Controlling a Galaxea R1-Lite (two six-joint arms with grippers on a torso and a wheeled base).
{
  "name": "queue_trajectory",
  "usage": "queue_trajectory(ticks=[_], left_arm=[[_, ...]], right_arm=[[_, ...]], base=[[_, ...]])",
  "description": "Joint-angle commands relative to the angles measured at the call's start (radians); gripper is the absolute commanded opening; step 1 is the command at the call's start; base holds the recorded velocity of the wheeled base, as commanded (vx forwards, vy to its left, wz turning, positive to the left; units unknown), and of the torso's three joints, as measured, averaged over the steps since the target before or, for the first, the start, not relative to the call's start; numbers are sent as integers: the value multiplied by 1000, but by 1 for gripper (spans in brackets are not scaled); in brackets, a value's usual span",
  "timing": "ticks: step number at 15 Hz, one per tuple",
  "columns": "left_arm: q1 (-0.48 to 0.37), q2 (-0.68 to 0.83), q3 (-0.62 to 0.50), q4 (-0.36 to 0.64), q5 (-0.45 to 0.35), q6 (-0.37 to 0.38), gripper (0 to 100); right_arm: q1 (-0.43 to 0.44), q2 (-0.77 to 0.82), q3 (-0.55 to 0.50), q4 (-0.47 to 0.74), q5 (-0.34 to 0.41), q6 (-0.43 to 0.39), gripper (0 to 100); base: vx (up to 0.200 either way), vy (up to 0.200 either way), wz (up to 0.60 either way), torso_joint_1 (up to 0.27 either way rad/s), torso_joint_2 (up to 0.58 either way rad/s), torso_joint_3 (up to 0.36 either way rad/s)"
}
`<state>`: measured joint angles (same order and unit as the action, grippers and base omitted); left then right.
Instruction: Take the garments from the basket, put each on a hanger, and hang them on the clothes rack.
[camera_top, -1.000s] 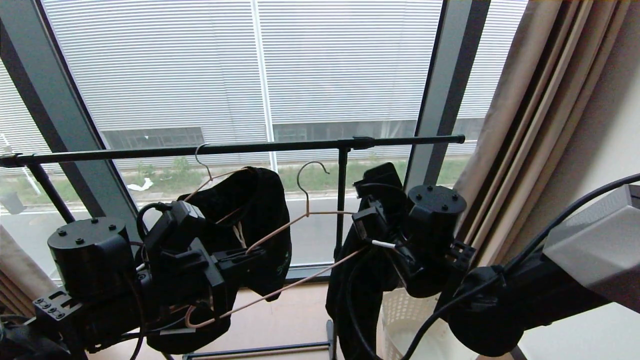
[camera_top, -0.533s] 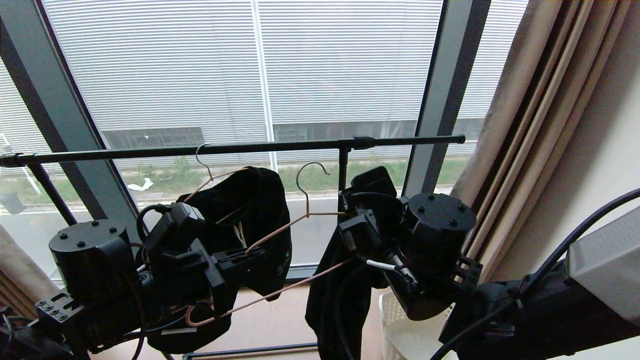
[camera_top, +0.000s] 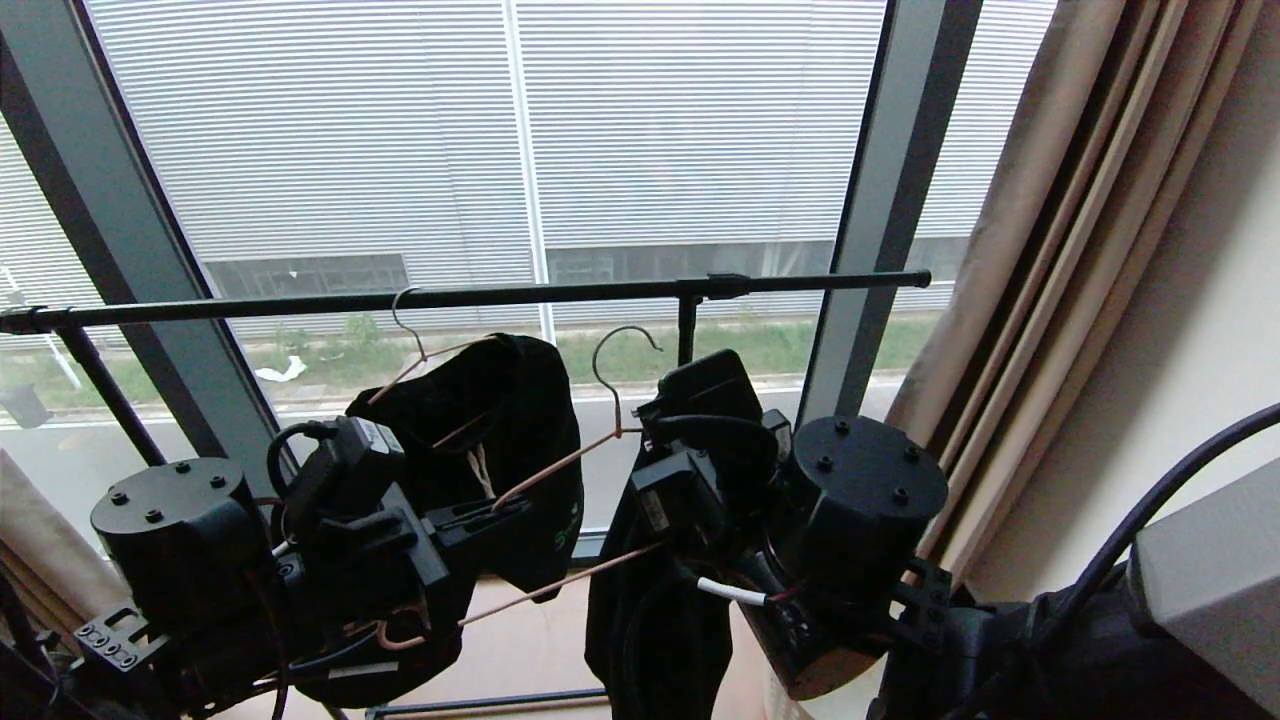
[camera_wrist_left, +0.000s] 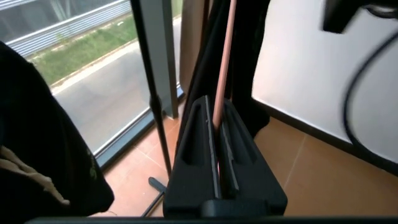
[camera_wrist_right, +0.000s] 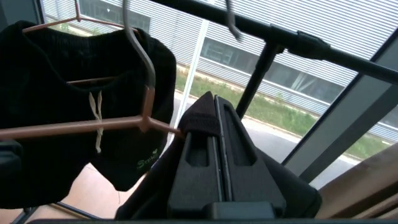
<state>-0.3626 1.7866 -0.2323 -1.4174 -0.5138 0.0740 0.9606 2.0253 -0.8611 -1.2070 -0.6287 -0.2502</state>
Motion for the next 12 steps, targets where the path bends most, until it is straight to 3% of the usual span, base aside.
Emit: queue_trajectory(ticks=[1,4,5,12], left_arm=[[-1,19,10,-15,0,0,0],[-19,24,36,-58,0,0,0],[-19,24,48,-75,0,0,0],[-16,25,94,-152,0,-14,0]], right_arm=[[17,6,-3,0,-3,0,0],[17,6,-7,-2,-3,2,0],[15,6,-6,-2,-8,5,100],[-63,-34,-4,-2,-17,3,100]], base=[[0,0,0,0,0,0],[0,0,0,0,0,0],[0,0,0,0,0,0],[0,0,0,0,0,0]])
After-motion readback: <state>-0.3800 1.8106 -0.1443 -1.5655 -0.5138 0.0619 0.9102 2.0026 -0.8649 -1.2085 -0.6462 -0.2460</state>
